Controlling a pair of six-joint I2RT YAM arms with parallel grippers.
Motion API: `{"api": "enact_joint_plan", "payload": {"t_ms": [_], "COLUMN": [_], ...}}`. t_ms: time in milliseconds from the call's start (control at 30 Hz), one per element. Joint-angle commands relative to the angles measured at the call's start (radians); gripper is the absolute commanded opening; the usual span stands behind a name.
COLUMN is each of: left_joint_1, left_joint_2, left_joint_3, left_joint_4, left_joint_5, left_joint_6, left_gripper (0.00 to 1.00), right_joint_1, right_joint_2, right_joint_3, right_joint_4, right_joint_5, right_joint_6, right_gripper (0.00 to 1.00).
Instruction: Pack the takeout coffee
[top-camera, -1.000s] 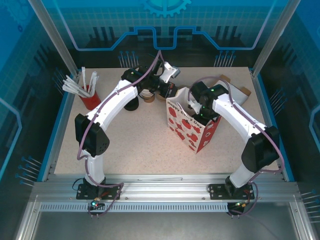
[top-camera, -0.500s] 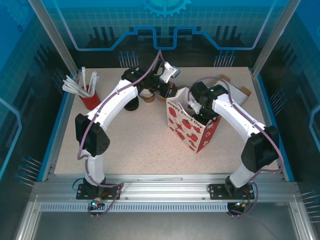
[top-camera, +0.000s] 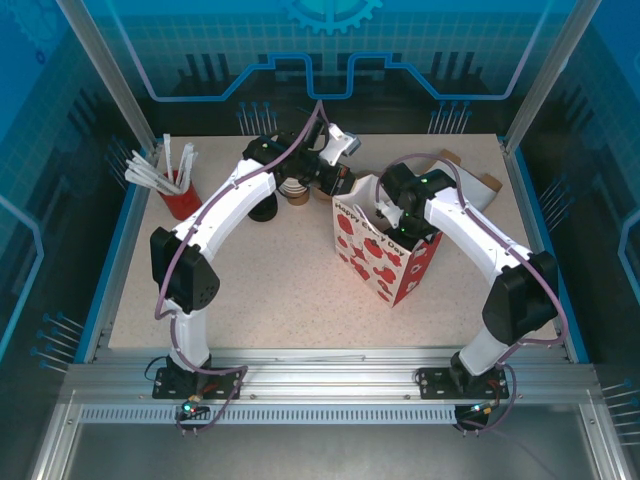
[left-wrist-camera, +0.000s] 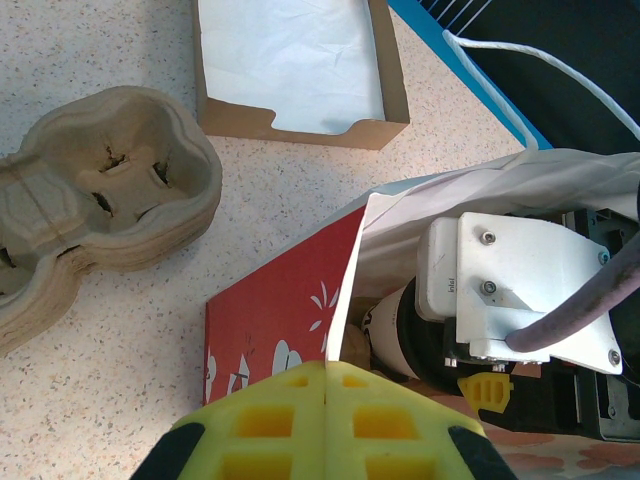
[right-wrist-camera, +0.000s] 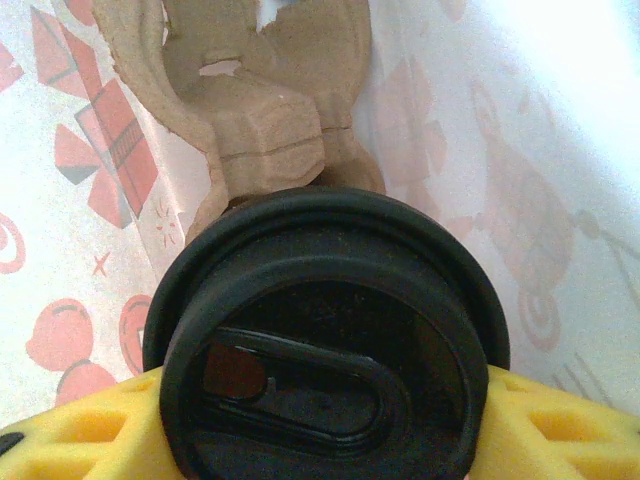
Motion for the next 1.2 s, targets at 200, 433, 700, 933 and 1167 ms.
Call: {"api": "enact_joint_plan", "payload": {"t_ms": [200, 433, 700, 933, 1167], "left_joint_1": [-0.004, -0.003, -0.003, -0.004, -0.003], "left_joint_2": [0.012, 0.011, 0.011, 0.012, 0.012], "left_joint_3": [0.029, 0.029, 0.03, 0.031, 0.03], "left_joint_4": [-0.034, -0.035, -0.034, -0.034, -0.034], "left_joint_5": [0.008, 0.009, 0.008, 0.009, 0.01], "left_joint_6": [0.029, 0.029, 0.028, 0.027, 0.026], "left_gripper": [0.0, 0.0, 0.0, 0.0, 0.0], "right_joint_1": [-0.009, -0.009, -0.01, -0.014, -0.019], "right_joint_2": [0.014, 0.014, 0.009, 0.013, 0.03], "right_joint_3": [-0.033, -0.032, -0.034, -0.035, -0.044], "right_joint_4": [-0.023, -0.021, -0.017, -0.012, 0.011], "right_joint_5": [-0.002, -0.007, -0.022, -0.034, -0.056], "right_joint_6": [-0.003, -0.005, -0.007, -0.011, -0.016], "right_gripper": [0.28, 0.28, 0.28, 0.28, 0.28]}}
